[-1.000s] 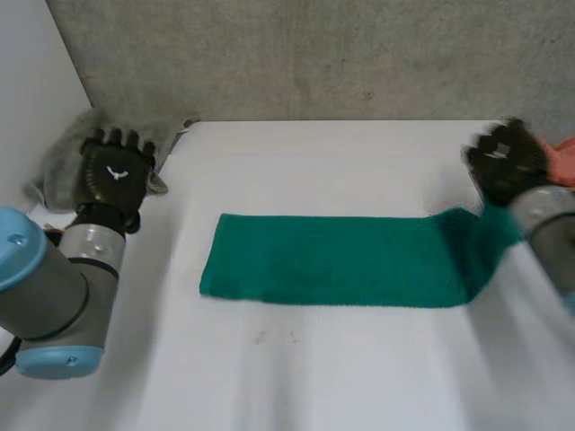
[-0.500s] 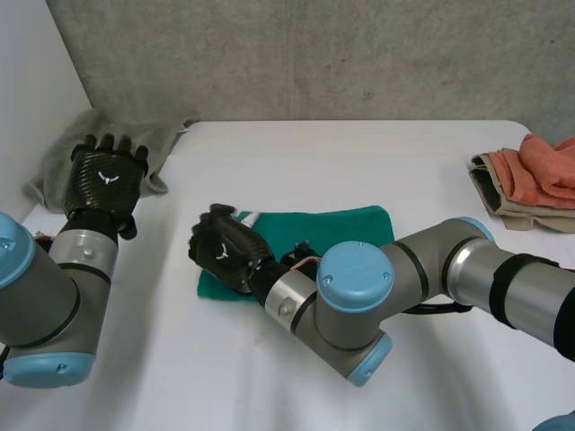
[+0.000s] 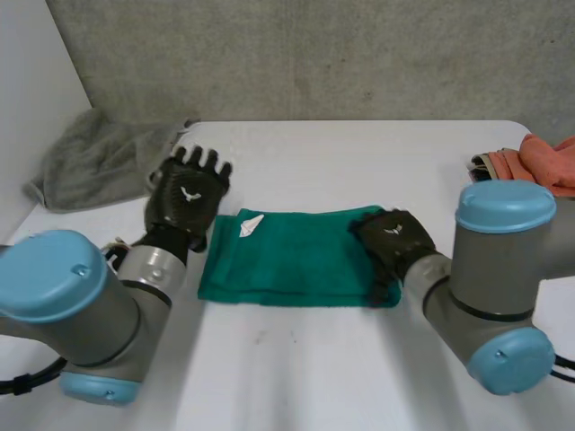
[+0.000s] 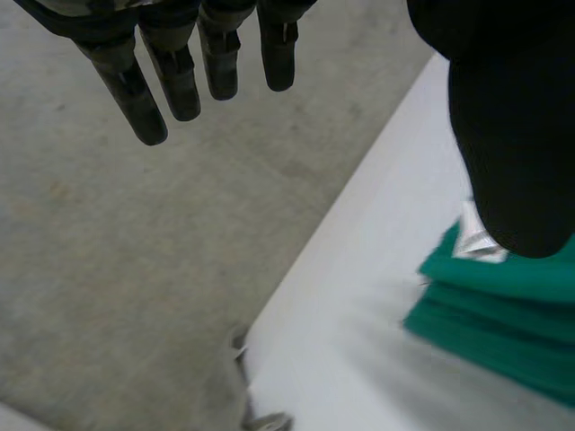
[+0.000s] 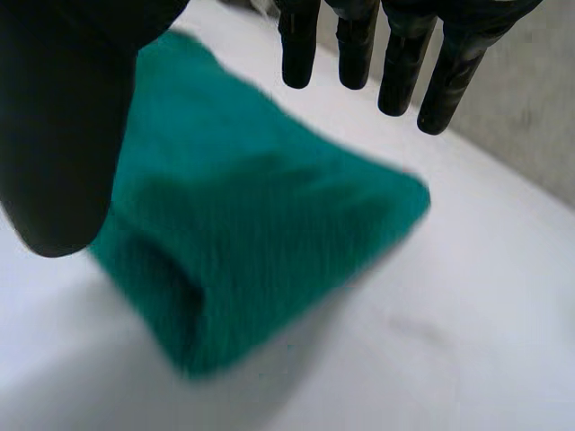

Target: Fold the laundry.

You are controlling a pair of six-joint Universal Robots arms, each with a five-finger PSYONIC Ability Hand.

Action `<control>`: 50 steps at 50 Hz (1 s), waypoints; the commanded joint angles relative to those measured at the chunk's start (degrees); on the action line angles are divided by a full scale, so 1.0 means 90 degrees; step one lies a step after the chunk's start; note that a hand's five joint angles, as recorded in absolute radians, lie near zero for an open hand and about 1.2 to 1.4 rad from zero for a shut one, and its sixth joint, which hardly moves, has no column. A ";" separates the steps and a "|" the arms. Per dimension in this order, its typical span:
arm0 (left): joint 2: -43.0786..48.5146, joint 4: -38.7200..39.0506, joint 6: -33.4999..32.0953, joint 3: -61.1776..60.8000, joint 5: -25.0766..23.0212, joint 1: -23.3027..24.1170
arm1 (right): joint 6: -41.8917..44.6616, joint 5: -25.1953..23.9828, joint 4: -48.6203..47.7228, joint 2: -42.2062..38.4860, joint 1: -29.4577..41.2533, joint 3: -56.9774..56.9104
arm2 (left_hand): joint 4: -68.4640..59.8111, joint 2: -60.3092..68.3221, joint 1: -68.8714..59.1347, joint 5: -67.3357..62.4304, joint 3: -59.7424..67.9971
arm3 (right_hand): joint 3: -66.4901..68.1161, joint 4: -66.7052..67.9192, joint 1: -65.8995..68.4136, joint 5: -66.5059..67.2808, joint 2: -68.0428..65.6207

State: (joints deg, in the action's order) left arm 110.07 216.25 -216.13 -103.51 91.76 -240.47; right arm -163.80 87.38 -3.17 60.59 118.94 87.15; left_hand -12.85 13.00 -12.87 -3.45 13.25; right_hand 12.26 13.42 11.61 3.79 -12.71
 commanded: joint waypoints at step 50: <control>0.0320 -0.1820 -0.0019 0.0037 0.0781 0.0420 | 0.0114 -0.0012 -0.1143 -0.0101 -0.0432 0.0737 | -0.1071 0.1055 -0.1070 -0.1006 0.1027 | 0.7527 0.7398 0.7598 0.7357 -0.7476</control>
State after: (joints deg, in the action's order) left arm 116.41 200.42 -216.56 -102.94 94.77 -238.09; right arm -164.12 87.19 -13.98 59.54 115.57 94.74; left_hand -33.18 32.26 -28.44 -22.95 33.58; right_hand 65.88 65.97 53.36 53.75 -66.23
